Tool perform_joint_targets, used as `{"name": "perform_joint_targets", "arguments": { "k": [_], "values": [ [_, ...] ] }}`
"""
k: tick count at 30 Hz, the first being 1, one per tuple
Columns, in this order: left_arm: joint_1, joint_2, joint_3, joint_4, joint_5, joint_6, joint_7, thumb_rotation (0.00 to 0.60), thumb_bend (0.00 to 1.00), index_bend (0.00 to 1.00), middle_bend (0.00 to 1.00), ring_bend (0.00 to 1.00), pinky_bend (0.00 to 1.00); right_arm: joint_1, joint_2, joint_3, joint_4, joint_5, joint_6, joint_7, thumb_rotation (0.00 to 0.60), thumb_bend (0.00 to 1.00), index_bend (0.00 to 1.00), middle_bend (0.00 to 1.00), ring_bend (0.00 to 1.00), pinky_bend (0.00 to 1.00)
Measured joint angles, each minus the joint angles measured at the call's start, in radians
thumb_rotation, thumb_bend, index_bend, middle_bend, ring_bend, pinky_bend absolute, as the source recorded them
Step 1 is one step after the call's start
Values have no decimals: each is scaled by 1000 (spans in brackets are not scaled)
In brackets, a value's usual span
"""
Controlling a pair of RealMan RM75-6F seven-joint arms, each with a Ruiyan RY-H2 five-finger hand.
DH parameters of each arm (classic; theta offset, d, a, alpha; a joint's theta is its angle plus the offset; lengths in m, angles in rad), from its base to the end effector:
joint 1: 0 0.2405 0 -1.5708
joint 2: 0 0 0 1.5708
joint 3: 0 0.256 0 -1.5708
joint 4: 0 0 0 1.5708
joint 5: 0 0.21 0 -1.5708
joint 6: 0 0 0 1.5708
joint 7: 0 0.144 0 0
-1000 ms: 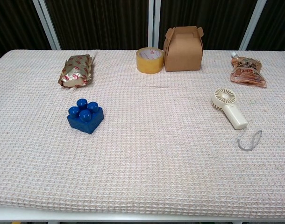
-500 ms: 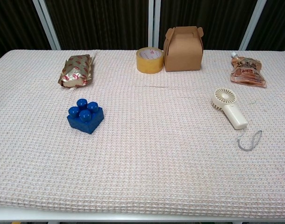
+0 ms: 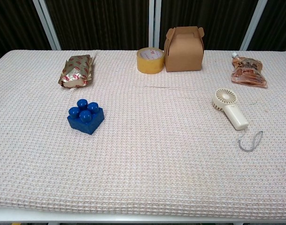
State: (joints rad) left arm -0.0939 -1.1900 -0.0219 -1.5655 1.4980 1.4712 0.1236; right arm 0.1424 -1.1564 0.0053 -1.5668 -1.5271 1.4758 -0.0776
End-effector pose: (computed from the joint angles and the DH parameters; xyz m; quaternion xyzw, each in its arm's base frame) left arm -0.3153 0.1781 0.1347 -0.6225 -0.3673 -0.3496 0.5962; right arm -0.3068 -0.1899 0.1425 0.6387 -0.3524 0.3693 0.5758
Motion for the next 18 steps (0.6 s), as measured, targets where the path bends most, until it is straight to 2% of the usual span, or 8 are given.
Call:
{"name": "perform_joint_targets", "arguments": {
  "k": [2, 3, 5, 6, 9, 12, 14, 18],
  "values": [
    [0, 3, -2, -4, -2, 1, 1, 600, 0, 90, 0, 0, 141, -3, -9, 0, 10, -3, 2, 3, 600, 1000, 0, 174, 47, 105],
    [0, 4, -3, -5, -2, 2, 2, 600, 0, 90, 0, 0, 141, -4, -10, 1, 13, -3, -1, 4, 600, 1000, 0, 225, 121, 187],
    [0, 7, -4, -9, -2, 3, 5, 600, 0, 90, 0, 0, 141, -3, -9, 0, 12, 0, -11, 3, 600, 1000, 0, 369, 322, 381],
    [0, 7, -4, -10, -2, 3, 6, 600, 0, 90, 0, 0, 141, -3, -7, -1, 10, 3, -19, 2, 600, 1000, 0, 481, 453, 497],
    [0, 8, -2, -14, -1, 2, 8, 600, 0, 91, 0, 0, 141, 1, 4, -7, -5, 15, -59, 1, 600, 1000, 0, 733, 689, 666],
    [0, 7, 0, -13, -4, -4, 9, 600, 0, 90, 0, 0, 141, 7, 15, -13, -20, 28, -95, -4, 600, 1000, 0, 852, 788, 723],
    [-1, 6, 1, -13, -5, -7, 9, 600, 0, 90, 0, 0, 141, 11, 18, -14, -26, 37, -111, -14, 600, 1000, 0, 894, 824, 741],
    [-1, 6, 2, -11, -6, -10, 10, 600, 0, 90, 0, 0, 141, 17, 14, -15, -29, 42, -134, -21, 600, 1000, 0, 916, 843, 752]
  ]
}}
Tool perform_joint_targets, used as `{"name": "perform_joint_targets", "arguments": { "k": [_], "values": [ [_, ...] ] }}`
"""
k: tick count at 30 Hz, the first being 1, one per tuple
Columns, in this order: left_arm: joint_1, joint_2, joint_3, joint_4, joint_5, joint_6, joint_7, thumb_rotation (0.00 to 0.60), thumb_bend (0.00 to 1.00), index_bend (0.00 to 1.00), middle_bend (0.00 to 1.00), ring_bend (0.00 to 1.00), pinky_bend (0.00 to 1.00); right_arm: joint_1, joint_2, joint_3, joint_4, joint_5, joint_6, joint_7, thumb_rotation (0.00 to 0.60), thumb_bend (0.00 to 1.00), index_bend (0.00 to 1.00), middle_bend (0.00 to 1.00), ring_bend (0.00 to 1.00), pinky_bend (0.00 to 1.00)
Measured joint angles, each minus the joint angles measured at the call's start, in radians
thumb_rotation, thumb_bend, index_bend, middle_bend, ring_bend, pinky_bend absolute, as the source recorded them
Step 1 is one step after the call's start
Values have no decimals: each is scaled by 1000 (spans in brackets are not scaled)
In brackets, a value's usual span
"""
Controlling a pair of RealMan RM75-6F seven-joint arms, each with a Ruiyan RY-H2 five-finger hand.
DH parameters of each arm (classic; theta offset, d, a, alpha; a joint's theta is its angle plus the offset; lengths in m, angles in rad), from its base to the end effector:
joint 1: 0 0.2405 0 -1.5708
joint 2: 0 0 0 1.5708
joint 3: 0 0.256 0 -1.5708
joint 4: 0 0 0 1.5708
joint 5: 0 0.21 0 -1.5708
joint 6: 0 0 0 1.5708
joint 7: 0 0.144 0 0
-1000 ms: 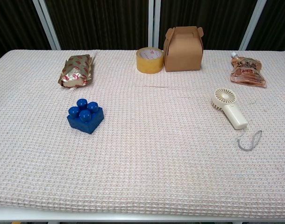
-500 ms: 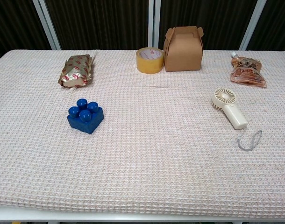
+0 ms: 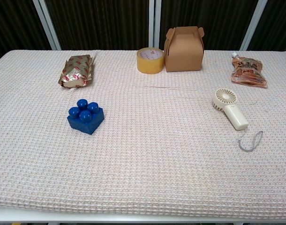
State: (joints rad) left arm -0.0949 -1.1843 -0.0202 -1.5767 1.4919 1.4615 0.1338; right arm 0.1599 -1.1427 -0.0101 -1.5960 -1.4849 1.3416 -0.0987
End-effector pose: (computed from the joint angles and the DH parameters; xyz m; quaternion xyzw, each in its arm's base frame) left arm -0.3149 0.1779 0.1343 -0.6244 -0.3700 -0.3440 0.5957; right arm -0.3135 -0.1896 0.1269 0.6610 -0.3946 0.3195 0.5526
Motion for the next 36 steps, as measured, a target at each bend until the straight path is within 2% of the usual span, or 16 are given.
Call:
{"name": "perform_joint_targets", "arguments": {
  "k": [6, 13, 22, 36],
  "values": [
    [-1, -5, 2, 4, -1, -4, 1, 600, 0, 90, 0, 0, 141, 35, -30, 4, -10, 15, -75, -41, 600, 1000, 0, 916, 843, 752],
    [-2, -3, -1, 6, -3, -5, -3, 600, 0, 90, 0, 0, 141, 125, -112, 26, -23, 54, -210, -160, 600, 1000, 0, 917, 844, 752],
    [2, 5, -2, 17, -15, -8, -19, 600, 0, 90, 0, 0, 141, 214, -233, 62, 17, 193, -339, -299, 600, 1000, 0, 916, 844, 752],
    [4, 6, -6, 47, -29, -14, -51, 600, 0, 90, 0, 0, 141, 272, -300, 72, 60, 300, -374, -395, 600, 1000, 0, 917, 844, 752]
  ]
}}
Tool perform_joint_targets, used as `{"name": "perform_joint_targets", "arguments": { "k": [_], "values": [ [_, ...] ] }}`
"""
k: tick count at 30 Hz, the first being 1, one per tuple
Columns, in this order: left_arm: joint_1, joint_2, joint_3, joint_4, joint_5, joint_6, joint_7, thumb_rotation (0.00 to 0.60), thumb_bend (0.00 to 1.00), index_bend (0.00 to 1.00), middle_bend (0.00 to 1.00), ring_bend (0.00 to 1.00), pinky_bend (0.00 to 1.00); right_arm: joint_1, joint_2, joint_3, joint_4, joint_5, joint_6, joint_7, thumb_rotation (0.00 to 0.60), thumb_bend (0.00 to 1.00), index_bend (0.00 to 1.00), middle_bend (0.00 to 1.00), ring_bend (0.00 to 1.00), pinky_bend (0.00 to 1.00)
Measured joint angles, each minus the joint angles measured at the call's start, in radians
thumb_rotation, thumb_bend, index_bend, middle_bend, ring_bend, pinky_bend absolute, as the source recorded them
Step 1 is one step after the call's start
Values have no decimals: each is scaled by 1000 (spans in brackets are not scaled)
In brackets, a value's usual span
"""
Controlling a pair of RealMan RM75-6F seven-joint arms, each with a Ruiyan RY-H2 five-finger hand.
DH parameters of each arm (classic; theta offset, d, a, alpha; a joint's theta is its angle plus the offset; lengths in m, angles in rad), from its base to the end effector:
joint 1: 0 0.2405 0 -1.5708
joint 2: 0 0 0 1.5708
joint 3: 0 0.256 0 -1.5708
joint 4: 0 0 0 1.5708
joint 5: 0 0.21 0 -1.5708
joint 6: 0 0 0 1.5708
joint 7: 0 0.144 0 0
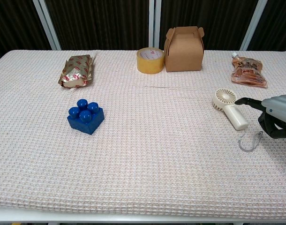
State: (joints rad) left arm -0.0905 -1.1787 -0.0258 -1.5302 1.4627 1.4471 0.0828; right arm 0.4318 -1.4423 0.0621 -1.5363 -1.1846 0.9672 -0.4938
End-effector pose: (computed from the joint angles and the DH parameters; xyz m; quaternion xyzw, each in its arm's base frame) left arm -0.3299 0.1784 0.1415 -0.6140 -0.3805 -0.3349 0.6050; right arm -0.2593 -0.2600 0.0000 0.7585 -0.3944 0.2274 0.4663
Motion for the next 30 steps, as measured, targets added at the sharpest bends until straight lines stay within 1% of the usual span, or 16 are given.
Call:
{"name": "perform_joint_targets", "arguments": {
  "k": [16, 30],
  "values": [
    [3, -1, 1, 21, 7, 3, -30, 600, 0, 90, 0, 0, 141, 34, -33, -11, 20, 68, -7, -35, 600, 1000, 0, 918, 844, 752],
    [6, -1, 1, 27, 7, 5, -34, 600, 0, 91, 0, 0, 141, 46, -38, -23, 27, 92, -11, -17, 600, 1000, 0, 918, 844, 752]
  ]
}}
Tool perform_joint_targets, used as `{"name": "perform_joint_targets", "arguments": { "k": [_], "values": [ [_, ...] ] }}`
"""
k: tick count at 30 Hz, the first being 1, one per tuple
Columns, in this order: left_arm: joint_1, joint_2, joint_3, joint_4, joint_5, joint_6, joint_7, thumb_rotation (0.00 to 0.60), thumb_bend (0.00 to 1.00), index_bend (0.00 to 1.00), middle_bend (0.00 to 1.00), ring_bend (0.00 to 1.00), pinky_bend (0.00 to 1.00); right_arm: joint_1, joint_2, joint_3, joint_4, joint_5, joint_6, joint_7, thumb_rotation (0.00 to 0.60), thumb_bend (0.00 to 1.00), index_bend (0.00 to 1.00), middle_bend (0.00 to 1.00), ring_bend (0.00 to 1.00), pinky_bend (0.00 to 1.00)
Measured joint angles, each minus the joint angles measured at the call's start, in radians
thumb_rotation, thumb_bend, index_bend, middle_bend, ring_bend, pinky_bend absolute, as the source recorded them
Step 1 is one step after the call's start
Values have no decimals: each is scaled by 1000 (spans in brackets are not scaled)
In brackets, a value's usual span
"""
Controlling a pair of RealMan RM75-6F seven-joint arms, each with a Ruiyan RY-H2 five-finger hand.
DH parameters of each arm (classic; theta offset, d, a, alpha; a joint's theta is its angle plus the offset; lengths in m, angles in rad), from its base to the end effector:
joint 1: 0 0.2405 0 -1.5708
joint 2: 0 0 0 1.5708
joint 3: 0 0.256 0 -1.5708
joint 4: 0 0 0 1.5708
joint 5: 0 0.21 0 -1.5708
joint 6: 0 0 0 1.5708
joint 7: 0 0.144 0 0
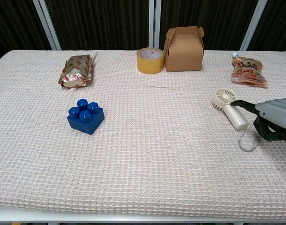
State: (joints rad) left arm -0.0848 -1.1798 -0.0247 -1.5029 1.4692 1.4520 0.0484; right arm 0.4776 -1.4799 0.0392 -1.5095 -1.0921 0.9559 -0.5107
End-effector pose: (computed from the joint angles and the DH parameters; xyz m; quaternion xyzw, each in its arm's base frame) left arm -0.3351 0.1768 0.1442 -0.6112 -0.3821 -0.3381 0.6051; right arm -0.2599 -0.2648 -0.0134 0.7564 -0.4123 0.2104 0.4621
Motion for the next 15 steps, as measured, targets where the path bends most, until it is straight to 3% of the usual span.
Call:
{"name": "perform_joint_targets", "arguments": {
  "k": [15],
  "values": [
    [2, 1, 2, -3, 3, 2, 6, 600, 0, 90, 0, 0, 141, 1, -10, -14, 18, 26, -29, 59, 600, 1000, 0, 918, 843, 752]
  ]
}}
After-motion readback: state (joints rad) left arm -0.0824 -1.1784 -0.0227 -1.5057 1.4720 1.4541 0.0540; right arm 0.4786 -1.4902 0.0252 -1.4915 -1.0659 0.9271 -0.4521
